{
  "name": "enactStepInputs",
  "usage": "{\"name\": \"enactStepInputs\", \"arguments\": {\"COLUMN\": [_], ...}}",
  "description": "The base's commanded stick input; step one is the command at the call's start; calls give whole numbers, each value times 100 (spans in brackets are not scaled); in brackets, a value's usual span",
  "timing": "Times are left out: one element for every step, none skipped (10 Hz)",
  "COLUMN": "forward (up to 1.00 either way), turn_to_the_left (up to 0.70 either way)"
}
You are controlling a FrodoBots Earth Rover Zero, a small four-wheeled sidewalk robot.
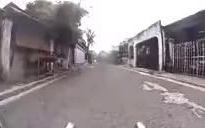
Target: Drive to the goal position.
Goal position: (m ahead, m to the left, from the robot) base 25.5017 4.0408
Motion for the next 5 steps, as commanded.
{"name": "enactStepInputs", "arguments": {"forward": [70, 70, 70, 70, 70], "turn_to_the_left": [0, 0, 0, 0, 0]}}
